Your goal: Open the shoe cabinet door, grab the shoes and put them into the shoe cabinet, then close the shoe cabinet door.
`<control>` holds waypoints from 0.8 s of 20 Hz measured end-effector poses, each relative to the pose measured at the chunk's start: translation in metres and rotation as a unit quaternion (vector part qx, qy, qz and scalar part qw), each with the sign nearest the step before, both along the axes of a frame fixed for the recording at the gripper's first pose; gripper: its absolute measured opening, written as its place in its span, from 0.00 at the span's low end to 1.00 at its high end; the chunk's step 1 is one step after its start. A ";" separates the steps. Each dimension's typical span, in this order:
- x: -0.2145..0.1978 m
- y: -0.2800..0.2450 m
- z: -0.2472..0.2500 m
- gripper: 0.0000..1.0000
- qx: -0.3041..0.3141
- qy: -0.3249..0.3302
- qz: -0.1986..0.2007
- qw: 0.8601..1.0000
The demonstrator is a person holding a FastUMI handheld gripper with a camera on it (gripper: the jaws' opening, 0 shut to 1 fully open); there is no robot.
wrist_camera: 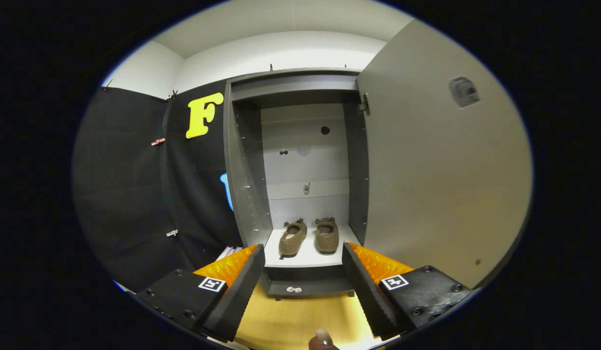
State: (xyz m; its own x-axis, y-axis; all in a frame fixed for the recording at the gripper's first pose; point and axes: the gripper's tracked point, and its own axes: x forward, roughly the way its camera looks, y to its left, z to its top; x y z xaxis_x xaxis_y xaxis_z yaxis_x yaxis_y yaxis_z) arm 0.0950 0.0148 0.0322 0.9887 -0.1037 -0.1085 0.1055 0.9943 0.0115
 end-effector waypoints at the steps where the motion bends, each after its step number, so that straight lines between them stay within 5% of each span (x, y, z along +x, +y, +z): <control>1: -0.016 -0.006 0.002 0.99 -0.003 -0.002 -0.005 1.000; 9: -0.130 -0.090 0.033 0.99 -0.005 -0.031 -0.059 0.998; 16: -0.154 -0.177 0.029 0.99 -0.015 -0.024 -0.059 0.998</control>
